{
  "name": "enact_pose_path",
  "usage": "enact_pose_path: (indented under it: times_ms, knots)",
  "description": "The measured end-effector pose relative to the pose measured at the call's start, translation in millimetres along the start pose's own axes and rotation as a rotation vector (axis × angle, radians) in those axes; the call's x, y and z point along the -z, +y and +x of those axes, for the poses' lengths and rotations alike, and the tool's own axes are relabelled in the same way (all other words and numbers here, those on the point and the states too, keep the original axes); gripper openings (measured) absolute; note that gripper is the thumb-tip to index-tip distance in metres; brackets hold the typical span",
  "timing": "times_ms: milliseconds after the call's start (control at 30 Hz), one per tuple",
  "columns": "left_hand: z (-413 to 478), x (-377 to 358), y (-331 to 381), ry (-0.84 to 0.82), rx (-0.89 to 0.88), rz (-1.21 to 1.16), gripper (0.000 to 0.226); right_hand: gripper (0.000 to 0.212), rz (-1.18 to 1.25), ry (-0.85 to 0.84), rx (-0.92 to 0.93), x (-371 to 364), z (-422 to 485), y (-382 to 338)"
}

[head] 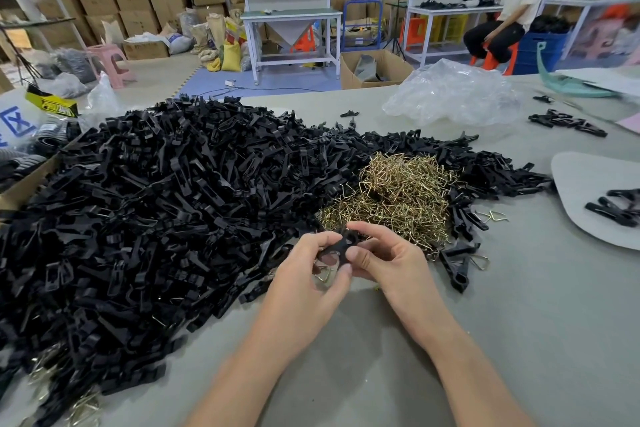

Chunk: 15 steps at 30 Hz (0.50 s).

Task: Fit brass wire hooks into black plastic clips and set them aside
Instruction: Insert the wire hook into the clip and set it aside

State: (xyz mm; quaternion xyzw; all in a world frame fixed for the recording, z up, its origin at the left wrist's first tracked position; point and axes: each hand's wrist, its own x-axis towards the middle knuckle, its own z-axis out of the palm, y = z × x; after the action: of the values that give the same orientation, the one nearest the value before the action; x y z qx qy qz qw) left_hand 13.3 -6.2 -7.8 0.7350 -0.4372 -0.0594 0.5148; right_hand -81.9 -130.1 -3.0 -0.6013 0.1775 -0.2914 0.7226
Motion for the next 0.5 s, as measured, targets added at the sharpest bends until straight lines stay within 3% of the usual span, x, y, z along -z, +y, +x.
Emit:
enact_pose_path:
  times_ms: [133, 333, 500]
  knots:
    - [-0.5, -1.6, 0.9, -0.024, -0.074, 0.087, 0.039, 0.025, -0.010, -0.006, 0.007, 0.1, -2.8, -2.8]
    - [-0.2, -0.6, 8.2, 0.034, -0.090, -0.020, 0.030, 0.017, 0.008, -0.037, 0.019, 0.0, -4.7, -2.8]
    - [0.0, -3.0, 11.0, 0.040, -0.085, -0.095, 0.034, 0.020, 0.175, -0.036, -0.003, 0.2, -5.0, -2.4]
